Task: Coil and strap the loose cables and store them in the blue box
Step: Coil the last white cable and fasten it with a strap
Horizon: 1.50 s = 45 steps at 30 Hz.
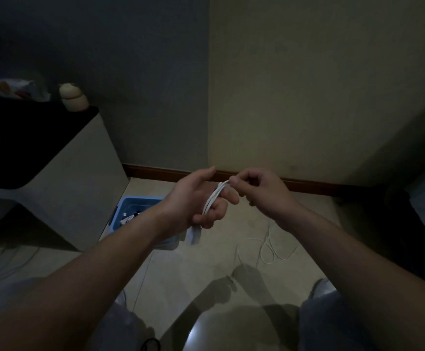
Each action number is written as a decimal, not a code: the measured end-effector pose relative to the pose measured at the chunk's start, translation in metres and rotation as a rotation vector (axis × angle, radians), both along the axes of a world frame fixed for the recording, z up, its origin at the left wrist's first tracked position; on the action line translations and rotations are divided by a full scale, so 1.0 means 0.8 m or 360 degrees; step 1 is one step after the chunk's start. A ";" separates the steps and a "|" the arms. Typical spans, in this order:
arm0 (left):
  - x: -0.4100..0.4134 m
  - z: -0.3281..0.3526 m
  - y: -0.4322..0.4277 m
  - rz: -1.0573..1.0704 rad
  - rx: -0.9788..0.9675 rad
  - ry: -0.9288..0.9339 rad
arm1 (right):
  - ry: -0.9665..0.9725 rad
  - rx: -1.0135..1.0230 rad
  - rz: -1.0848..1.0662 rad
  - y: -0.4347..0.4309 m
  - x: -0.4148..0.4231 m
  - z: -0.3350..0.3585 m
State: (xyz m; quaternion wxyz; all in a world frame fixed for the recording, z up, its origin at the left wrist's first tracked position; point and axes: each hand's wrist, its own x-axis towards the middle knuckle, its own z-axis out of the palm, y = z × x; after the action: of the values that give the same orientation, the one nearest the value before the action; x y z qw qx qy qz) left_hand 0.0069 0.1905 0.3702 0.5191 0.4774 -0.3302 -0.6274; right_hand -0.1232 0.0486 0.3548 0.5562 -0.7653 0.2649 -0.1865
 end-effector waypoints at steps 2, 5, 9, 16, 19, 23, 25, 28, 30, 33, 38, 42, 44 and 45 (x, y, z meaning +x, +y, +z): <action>-0.002 0.001 0.001 0.0027 0.0037 0.0095 | 0.0057 0.0034 0.0049 0.001 0.000 -0.001; -0.004 0.004 0.001 0.0155 0.0040 0.0322 | 0.0128 0.0181 0.0137 0.001 -0.001 -0.002; -0.001 0.008 0.004 0.0360 -0.0080 0.0543 | 0.0334 0.0324 0.0275 0.006 -0.002 -0.005; 0.007 0.000 0.000 0.0787 -0.0131 0.0660 | 0.0507 -0.0076 0.0571 0.019 -0.002 -0.002; 0.013 -0.005 -0.001 0.0923 -0.0139 0.0551 | 0.0582 -0.0467 0.0699 0.022 -0.001 0.001; 0.019 -0.006 -0.005 0.0967 -0.0140 0.0463 | 0.0589 -0.0634 0.0774 0.028 -0.002 0.007; 0.021 -0.006 -0.008 0.1023 -0.0125 0.0466 | 0.0508 -0.0582 0.0725 0.029 -0.004 0.010; 0.022 -0.010 -0.014 0.1048 -0.0044 0.0312 | 0.0347 -0.0455 0.0652 0.027 -0.006 0.016; 0.020 -0.012 -0.018 0.1003 0.0025 0.0143 | 0.0230 -0.0276 0.0578 0.025 -0.008 0.019; 0.010 -0.013 -0.024 0.0900 0.0123 0.0013 | 0.0052 -0.0039 0.0466 0.021 -0.011 0.022; -0.007 -0.005 -0.017 0.0393 0.0163 -0.0196 | -0.0142 0.0046 0.0288 0.016 -0.012 0.022; -0.015 0.000 -0.007 0.0184 0.0063 -0.0238 | -0.0198 -0.0016 -0.0015 0.006 -0.008 0.017; -0.014 0.001 -0.007 0.0116 0.0011 -0.0159 | -0.0199 -0.0036 -0.0098 -0.002 -0.008 0.016; -0.014 0.003 -0.006 0.0077 -0.0013 -0.0091 | -0.0190 -0.0036 -0.0113 -0.004 -0.009 0.015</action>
State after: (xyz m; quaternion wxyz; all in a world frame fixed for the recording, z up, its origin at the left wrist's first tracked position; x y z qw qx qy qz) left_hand -0.0039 0.1857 0.3724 0.5264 0.5008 -0.3358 -0.5995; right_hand -0.1300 0.0454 0.3666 0.5555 -0.7491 0.2561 -0.2544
